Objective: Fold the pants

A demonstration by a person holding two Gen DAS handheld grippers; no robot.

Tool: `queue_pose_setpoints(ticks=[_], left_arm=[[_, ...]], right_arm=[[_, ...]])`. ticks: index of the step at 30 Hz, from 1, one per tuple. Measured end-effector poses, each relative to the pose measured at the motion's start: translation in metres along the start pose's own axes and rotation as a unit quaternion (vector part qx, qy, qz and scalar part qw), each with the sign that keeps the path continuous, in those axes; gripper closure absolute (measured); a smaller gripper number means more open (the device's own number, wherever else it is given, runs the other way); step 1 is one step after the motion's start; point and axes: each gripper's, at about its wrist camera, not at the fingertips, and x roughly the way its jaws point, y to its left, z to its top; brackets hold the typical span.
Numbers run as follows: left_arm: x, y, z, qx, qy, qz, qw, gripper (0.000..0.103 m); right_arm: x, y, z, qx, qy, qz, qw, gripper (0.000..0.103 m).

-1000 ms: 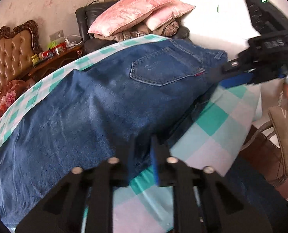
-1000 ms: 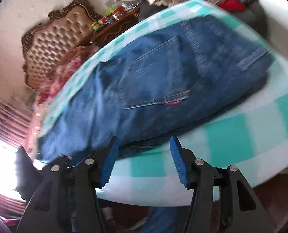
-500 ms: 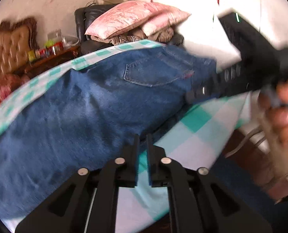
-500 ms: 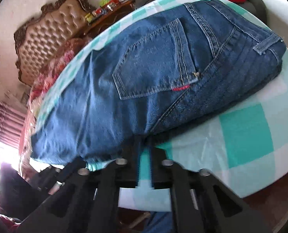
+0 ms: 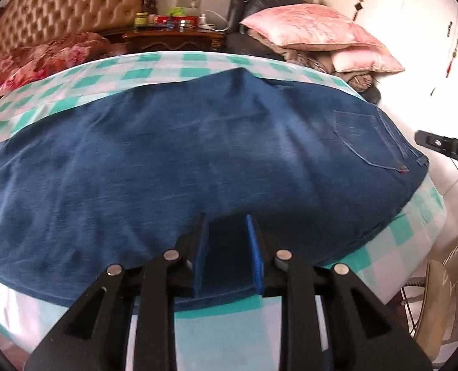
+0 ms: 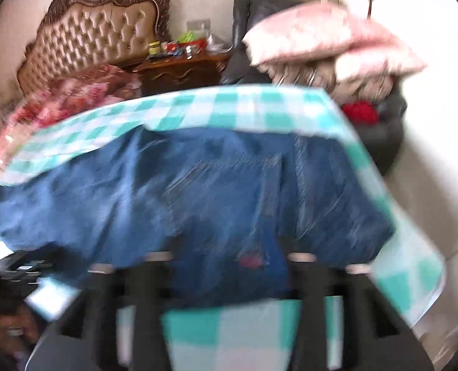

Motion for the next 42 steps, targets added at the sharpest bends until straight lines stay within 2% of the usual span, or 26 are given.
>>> queue_pose_setpoints(ticks=[2, 5, 6, 9, 12, 14, 16, 19, 21, 24, 27, 29, 31, 33, 34, 36, 39, 42], left_arm=[[-0.004, 0.014, 0.004, -0.017, -0.002, 0.004, 0.9998, 0.073], [-0.013, 0.049, 0.026, -0.042, -0.021, 0.046, 0.9978, 0.069], [-0.016, 0.062, 0.034, -0.054, -0.024, 0.057, 0.9966, 0.068], [-0.013, 0.104, 0.059, -0.080, -0.020, 0.102, 0.9914, 0.067], [-0.004, 0.155, 0.076, -0.137, -0.005, 0.131, 0.9820, 0.067], [0.003, 0.192, 0.079, -0.180, 0.021, 0.151, 0.9718, 0.067], [0.008, 0.219, 0.080, -0.201, 0.035, 0.162, 0.9655, 0.067], [0.007, 0.245, 0.082, -0.200, 0.039, 0.180, 0.9624, 0.067], [0.004, 0.255, 0.084, -0.207, 0.039, 0.190, 0.9590, 0.067], [-0.004, 0.271, 0.086, -0.214, 0.035, 0.209, 0.9535, 0.065], [-0.011, 0.289, 0.084, -0.237, 0.035, 0.230, 0.9431, 0.065], [-0.017, 0.298, 0.083, -0.254, 0.032, 0.248, 0.9345, 0.065], [-0.030, 0.305, 0.078, -0.273, 0.019, 0.273, 0.9222, 0.063], [-0.037, 0.309, 0.076, -0.279, 0.014, 0.295, 0.9137, 0.050], [-0.038, 0.313, 0.073, -0.283, 0.017, 0.304, 0.9094, 0.050], [-0.036, 0.320, 0.068, -0.291, 0.027, 0.306, 0.9061, 0.050], [-0.036, 0.329, 0.063, -0.298, 0.034, 0.313, 0.9012, 0.050], [-0.034, 0.334, 0.066, -0.299, 0.036, 0.316, 0.8995, 0.050]], right_arm=[[0.017, -0.001, 0.000, -0.027, -0.006, -0.034, 0.999, 0.045], [0.055, -0.012, -0.010, -0.034, 0.049, -0.067, 0.996, 0.046], [0.065, -0.015, -0.015, -0.027, 0.066, -0.066, 0.995, 0.046], [0.065, -0.019, -0.019, -0.030, 0.055, -0.059, 0.996, 0.046], [0.067, -0.019, -0.018, -0.029, 0.060, -0.064, 0.996, 0.045], [0.067, -0.019, -0.017, -0.027, 0.065, -0.065, 0.995, 0.045], [0.067, -0.018, -0.017, -0.030, 0.066, -0.068, 0.995, 0.044], [0.068, -0.015, -0.014, -0.035, 0.078, -0.072, 0.994, 0.044], [0.066, -0.014, -0.006, -0.035, 0.088, -0.074, 0.993, 0.044], [0.043, -0.009, 0.022, -0.053, 0.026, -0.050, 0.997, 0.044], [0.047, -0.016, 0.047, -0.055, 0.008, -0.058, 0.997, 0.042], [0.066, -0.028, 0.064, -0.052, 0.014, -0.063, 0.997, 0.042], [0.090, -0.038, 0.076, -0.056, 0.029, -0.064, 0.996, 0.042], [0.121, -0.053, 0.080, -0.055, 0.063, -0.083, 0.993, 0.042], [0.133, -0.060, 0.078, -0.052, 0.079, -0.094, 0.991, 0.042], [0.148, -0.067, 0.071, -0.042, 0.101, -0.091, 0.990, 0.041], [0.150, -0.062, 0.062, -0.057, 0.093, -0.105, 0.988, 0.040], [0.151, -0.064, 0.060, -0.047, 0.097, -0.104, 0.989, 0.039]])
